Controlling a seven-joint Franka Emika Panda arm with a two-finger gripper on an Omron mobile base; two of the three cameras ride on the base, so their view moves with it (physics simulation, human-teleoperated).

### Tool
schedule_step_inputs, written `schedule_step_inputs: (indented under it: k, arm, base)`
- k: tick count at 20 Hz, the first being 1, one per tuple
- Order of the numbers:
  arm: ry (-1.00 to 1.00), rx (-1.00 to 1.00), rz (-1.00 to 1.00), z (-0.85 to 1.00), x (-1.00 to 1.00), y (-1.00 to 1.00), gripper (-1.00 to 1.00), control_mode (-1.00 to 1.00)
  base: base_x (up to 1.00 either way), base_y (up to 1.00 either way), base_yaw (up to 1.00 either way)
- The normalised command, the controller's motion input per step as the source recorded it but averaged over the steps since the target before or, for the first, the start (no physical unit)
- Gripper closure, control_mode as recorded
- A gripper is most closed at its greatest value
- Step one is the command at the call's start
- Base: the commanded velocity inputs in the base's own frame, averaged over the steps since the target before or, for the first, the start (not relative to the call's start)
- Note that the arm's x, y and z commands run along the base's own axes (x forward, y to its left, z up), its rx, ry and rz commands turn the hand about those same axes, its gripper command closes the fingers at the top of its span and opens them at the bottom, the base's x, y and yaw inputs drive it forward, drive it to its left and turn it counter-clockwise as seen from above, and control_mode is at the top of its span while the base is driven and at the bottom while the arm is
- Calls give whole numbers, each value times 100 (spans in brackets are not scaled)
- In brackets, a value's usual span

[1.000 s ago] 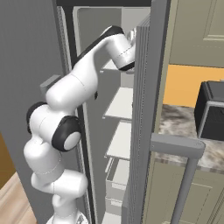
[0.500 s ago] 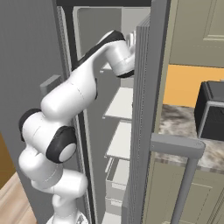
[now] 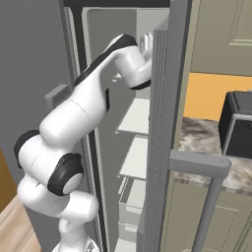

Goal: Open the freezer door, pick up the ice cube tray from the freezer, and place it on the dining counter.

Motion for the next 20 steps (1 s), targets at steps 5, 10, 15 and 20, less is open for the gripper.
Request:
schedule_step_inputs:
  k: [5, 10, 15, 20]
  arm:
    - [0, 0, 0, 23, -56, 0, 100, -100]
    - [0, 0, -3, 13, -62, 0, 100, -100]
    - [0, 0, -3, 1, -60, 0, 100, -100]
    - [0, 0, -6, 1, -60, 0, 100, -100]
  base:
    - [0, 0, 0]
    - [0, 0, 0]
    - [0, 0, 0]
    - [0, 0, 0]
